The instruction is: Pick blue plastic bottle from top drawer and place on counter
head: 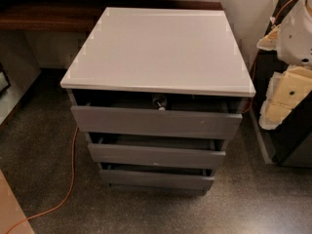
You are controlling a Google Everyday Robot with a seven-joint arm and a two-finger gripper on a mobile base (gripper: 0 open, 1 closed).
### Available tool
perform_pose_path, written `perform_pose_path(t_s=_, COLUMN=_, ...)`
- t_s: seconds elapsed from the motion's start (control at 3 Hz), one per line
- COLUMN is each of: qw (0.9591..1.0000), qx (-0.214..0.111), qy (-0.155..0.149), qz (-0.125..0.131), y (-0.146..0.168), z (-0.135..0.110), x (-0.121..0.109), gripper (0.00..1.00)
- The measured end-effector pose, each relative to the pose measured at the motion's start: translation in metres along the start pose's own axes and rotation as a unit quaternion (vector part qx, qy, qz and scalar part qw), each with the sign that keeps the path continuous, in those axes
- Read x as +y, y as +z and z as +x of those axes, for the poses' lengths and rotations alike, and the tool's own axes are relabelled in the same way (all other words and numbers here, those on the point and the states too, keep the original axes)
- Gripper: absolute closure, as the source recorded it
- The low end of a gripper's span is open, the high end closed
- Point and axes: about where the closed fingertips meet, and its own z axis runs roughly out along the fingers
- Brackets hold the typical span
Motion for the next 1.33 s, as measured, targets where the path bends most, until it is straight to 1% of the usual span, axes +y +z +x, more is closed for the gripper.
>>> perform_pose_path(t_s=0.33, qw=1.0000, qx=0.000, qy=0.000, qz=0.000, y=0.000, z=0.000, x=0.000, gripper=0.00)
perform_pose_path(t_s=0.67, qw=0.9998, qx=-0.017, qy=0.004, qz=0.008, y=0.007, z=-0.001, x=-0.002, gripper=0.00)
perform_pose_path(t_s=1.0, qw=0.9987, qx=-0.046, qy=-0.007, qz=0.021, y=0.023, z=-0.009, x=-0.002, gripper=0.00)
perform_pose_path(t_s=1.33, qw=0.9976, qx=-0.057, qy=-0.032, qz=0.024, y=0.041, z=-0.015, x=-0.004, gripper=0.00)
